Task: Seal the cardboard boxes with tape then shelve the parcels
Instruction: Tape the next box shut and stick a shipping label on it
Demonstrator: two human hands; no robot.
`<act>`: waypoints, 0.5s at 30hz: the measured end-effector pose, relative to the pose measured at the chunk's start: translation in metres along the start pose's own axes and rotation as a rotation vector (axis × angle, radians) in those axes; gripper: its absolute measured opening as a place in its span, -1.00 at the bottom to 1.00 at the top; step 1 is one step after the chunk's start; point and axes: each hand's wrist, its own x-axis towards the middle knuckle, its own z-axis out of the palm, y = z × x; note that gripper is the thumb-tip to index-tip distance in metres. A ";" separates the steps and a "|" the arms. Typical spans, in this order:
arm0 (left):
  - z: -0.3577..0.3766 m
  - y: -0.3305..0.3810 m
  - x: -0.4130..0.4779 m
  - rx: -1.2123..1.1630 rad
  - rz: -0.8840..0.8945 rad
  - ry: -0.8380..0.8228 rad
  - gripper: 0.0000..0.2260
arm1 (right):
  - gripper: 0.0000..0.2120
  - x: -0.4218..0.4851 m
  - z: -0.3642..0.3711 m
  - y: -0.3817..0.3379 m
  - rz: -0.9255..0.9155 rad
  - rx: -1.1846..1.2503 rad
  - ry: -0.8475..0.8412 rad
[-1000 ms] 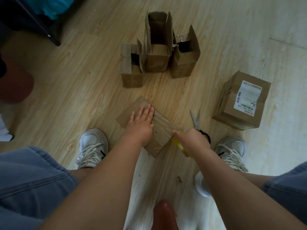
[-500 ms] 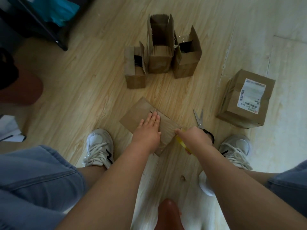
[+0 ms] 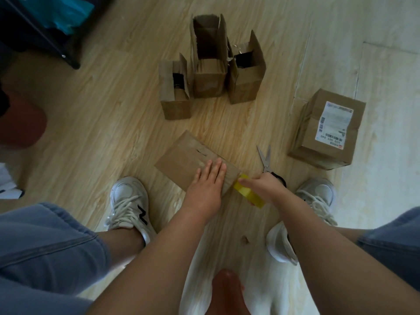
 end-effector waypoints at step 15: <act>-0.009 0.006 -0.003 0.024 -0.165 0.021 -0.16 | -0.61 0.009 0.006 -0.006 -0.053 -0.217 0.002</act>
